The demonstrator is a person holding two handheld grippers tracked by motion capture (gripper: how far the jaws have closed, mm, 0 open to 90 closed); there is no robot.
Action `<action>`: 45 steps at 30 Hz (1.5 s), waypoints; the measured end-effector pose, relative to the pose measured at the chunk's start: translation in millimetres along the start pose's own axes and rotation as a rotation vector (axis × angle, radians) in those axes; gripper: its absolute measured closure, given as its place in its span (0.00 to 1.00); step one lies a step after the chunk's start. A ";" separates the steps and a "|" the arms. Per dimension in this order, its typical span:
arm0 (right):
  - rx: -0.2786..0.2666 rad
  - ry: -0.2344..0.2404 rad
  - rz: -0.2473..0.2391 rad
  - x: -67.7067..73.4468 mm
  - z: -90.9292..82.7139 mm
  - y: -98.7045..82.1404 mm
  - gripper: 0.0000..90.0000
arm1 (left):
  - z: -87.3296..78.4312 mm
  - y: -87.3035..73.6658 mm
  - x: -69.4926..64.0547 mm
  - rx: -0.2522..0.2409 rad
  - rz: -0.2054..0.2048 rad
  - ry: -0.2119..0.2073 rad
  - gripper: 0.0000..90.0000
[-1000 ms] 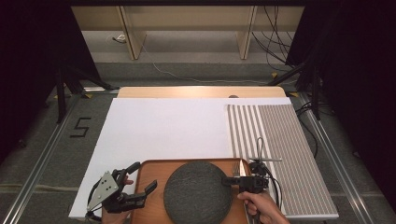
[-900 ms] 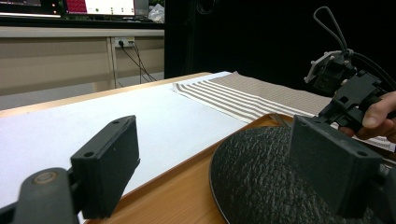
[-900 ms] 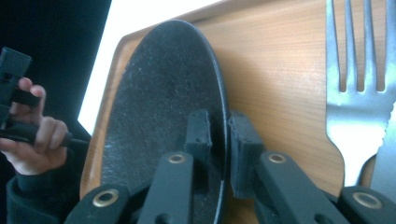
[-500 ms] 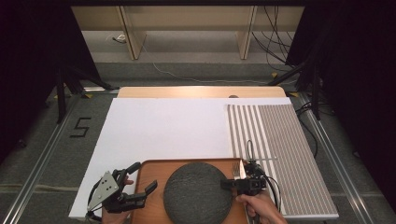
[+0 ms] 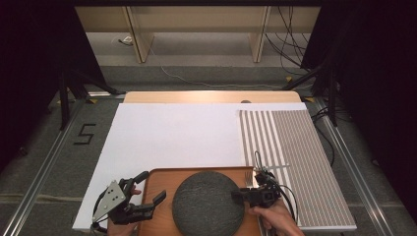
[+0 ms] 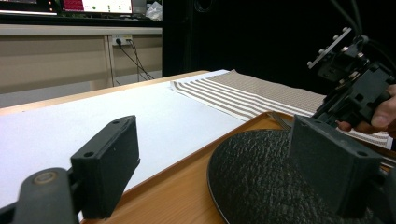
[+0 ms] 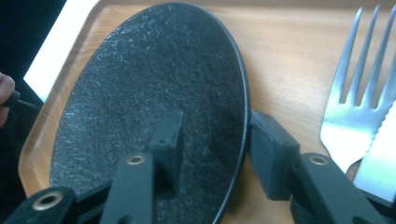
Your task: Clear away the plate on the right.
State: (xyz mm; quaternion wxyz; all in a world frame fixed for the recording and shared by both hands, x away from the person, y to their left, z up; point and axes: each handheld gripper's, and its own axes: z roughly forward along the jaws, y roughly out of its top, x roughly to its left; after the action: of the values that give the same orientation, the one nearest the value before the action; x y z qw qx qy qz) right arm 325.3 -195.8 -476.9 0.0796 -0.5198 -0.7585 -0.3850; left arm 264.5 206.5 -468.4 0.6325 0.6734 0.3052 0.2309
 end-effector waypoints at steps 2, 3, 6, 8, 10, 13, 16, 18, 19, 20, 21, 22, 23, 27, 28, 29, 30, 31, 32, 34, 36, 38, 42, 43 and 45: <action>-0.008 -0.017 -0.031 3.8 -2.9 0.3 0.59 | 0.1 0.0 -0.3 0.001 -0.002 -0.001 0.18; -0.014 -0.031 -0.049 5.7 -4.5 0.4 0.57 | 0.1 0.0 -0.3 0.001 -0.002 -0.002 0.18; -0.028 -0.051 -0.094 10.1 -9.0 -0.4 0.51 | 0.3 -0.3 -0.1 0.004 -0.005 -0.003 0.18; -0.047 -0.070 -0.129 11.8 -11.1 -1.1 0.48 | 0.6 -0.4 0.1 0.007 -0.007 -0.006 0.18; -0.064 -0.070 -0.166 13.7 -13.5 -1.3 0.46 | 1.1 -0.6 0.2 0.009 -0.011 -0.009 0.18; -0.105 -0.039 -0.210 16.8 -17.8 -1.7 0.44 | 1.4 -0.7 0.6 0.015 -0.011 -0.013 0.18; -0.140 -0.023 -0.242 19.3 -21.9 -2.4 0.41 | 1.5 -0.8 0.9 0.017 -0.016 -0.015 0.18; -0.160 -0.016 -0.261 20.7 -24.6 -3.0 0.38 | 1.5 -0.8 1.2 0.017 -0.018 -0.016 0.18; -0.171 -0.012 -0.269 21.3 -26.0 -3.3 0.38 | 1.5 -0.9 1.3 0.018 -0.017 -0.015 0.18; -0.182 -0.004 -0.276 22.0 -27.4 -3.5 0.37 | 1.5 -0.9 1.5 0.020 -0.017 -0.015 0.18; -0.195 0.001 -0.284 22.9 -28.8 -3.7 0.37 | 1.6 -0.9 1.8 0.023 -0.019 -0.015 0.18; -0.207 0.004 -0.296 23.9 -30.5 -3.9 0.36 | 1.7 -1.1 2.1 0.023 -0.021 -0.016 0.18; -0.220 0.006 -0.307 25.0 -32.2 -4.2 0.35 | 1.8 -1.1 2.2 0.023 -0.023 -0.018 0.18; -0.266 0.015 -0.328 27.7 -38.1 -5.7 0.34 | 1.8 -1.0 2.3 0.026 -0.023 -0.018 0.18; -0.274 0.013 -0.338 28.7 -39.7 -6.0 0.34 | 1.8 -1.0 2.4 0.027 -0.022 -0.018 0.18; -0.281 0.011 -0.345 29.4 -40.9 -6.4 0.33 | 1.8 -1.0 2.3 0.027 -0.022 -0.018 0.18; -0.288 0.009 -0.350 29.9 -41.6 -6.9 0.33 | 1.7 -1.0 2.4 0.027 -0.022 -0.018 0.18; -0.295 0.008 -0.355 30.4 -42.5 -7.4 0.32 | 1.7 -0.9 2.3 0.027 -0.022 -0.018 0.18; -0.295 0.010 -0.356 30.3 -42.8 -7.5 0.31 | 1.7 -0.8 2.2 0.027 -0.021 -0.018 0.18; -0.302 0.001 -0.360 30.2 -43.6 -7.9 0.31 | 1.5 -0.7 2.2 0.026 -0.021 -0.018 0.18; -0.309 0.006 -0.371 30.7 -44.4 -8.6 0.30 | 1.4 -0.6 2.2 0.027 -0.021 -0.017 0.18; -0.316 0.010 -0.381 31.4 -45.4 -9.2 0.30 | 1.3 -0.5 2.2 0.027 -0.021 -0.017 0.18; -0.318 0.005 -0.394 32.0 -45.8 -10.7 0.29 | 1.1 -0.4 2.2 0.027 -0.020 -0.016 0.18; -0.320 0.004 -0.401 32.2 -45.9 -11.2 0.29 | 1.0 -0.3 2.2 0.027 -0.019 -0.016 0.18; -0.322 0.008 -0.410 33.0 -46.6 -12.0 0.29 | 1.0 -0.2 2.4 0.027 -0.019 -0.017 0.18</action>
State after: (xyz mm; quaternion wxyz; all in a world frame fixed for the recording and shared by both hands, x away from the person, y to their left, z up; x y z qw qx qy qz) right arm 287.4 -204.9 -433.6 -0.0811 -0.3599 -0.7765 -0.5109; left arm 266.8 207.5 -468.9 0.6281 0.6808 0.3093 0.2152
